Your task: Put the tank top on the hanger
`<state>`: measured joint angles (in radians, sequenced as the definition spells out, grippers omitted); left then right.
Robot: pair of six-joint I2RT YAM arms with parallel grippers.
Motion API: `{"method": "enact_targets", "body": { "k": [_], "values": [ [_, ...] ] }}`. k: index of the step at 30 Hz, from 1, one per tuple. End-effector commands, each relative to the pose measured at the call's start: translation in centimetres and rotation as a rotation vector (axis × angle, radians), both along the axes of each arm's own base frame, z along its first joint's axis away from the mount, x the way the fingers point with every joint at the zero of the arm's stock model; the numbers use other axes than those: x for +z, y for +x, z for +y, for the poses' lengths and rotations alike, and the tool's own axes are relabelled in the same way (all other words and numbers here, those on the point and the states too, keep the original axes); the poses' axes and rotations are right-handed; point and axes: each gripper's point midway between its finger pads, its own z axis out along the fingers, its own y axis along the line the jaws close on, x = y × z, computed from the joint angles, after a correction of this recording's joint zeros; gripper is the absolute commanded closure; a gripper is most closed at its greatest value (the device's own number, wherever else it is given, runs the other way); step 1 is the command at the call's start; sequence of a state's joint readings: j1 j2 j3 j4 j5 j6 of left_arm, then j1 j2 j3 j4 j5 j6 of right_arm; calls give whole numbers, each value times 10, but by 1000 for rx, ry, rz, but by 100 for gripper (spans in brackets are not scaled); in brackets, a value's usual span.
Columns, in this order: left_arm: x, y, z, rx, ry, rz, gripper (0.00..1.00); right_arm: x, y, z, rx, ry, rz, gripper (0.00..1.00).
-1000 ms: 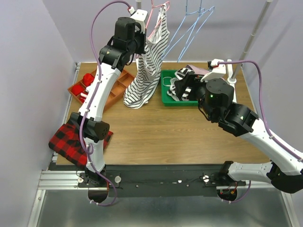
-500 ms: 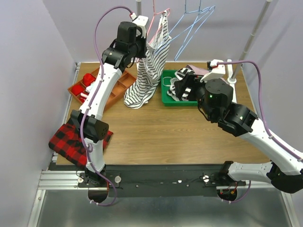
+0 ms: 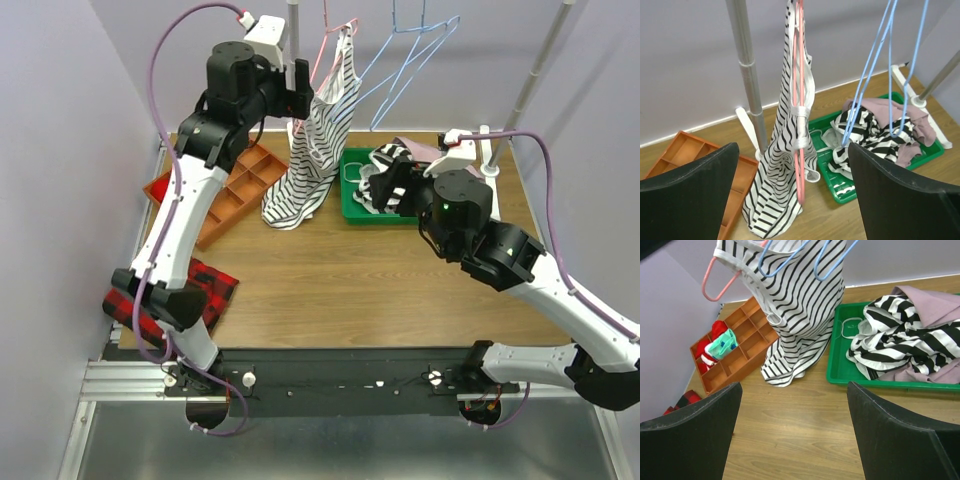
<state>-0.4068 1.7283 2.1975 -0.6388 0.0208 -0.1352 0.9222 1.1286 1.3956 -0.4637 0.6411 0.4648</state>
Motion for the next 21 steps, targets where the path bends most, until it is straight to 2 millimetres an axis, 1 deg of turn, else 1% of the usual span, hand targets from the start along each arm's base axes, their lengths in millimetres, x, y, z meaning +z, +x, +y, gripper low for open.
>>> {"method": "enact_targets", "body": {
  "k": [1,2,3,4,5,6,7,8,9,10,11,12,13,14,15,16,19,20,21],
  "values": [
    [16,-35,8,-26,-76,-21,1,-7,-6,-4,3,9,10,7],
    [28,-53,12,-33,-107,-46,1,-10,-6,-4,2,4,16,7],
    [29,-61,11,-42,-149,-47,1,-14,-8,-6,-1,0,22,7],
    [1,-65,6,-60,-142,10,1,-17,-8,-8,-4,2,26,7],
    [14,-83,13,-50,-173,-32,1,-20,-9,-8,-4,-3,32,7],
    [7,-91,14,-40,-192,-19,1,-27,-11,-11,-5,-10,40,7],
    [-28,-98,7,-48,-177,46,1,-31,-12,-12,-6,-7,46,7],
    [-24,-115,13,-46,-200,26,1,-34,-13,-13,-7,-9,51,7],
    [-32,-120,15,-17,-209,25,1,-39,-15,-13,-4,-11,58,7],
    [-66,-126,10,-18,-190,88,1,-48,-16,-15,-8,-11,71,7],
    [-69,-146,0,-52,-191,83,1,-52,-17,-17,-11,-12,77,7],
    [-81,-149,4,-2,-175,97,1,-56,-18,-17,-9,-8,84,7],
    [-110,-155,0,4,-140,142,1,-66,-20,-18,-9,-7,99,6],
    [-119,-170,-14,-44,-127,155,1,-69,-21,-18,-8,-1,103,6],
    [-131,-174,-17,-44,-113,175,1,-73,-22,-19,-8,0,110,6],
    [-159,-177,-16,-20,-83,216,1,-78,-23,-19,-10,5,120,7],
    [-182,-188,-22,-19,-132,249,1,-100,-27,-23,-19,1,153,6],
    [-203,-192,-21,-8,-126,288,1,-114,-29,-24,-21,-10,169,6],
    [-211,-192,-23,-6,-128,299,1,-121,-30,-26,-25,-15,178,6]
  ]
}}
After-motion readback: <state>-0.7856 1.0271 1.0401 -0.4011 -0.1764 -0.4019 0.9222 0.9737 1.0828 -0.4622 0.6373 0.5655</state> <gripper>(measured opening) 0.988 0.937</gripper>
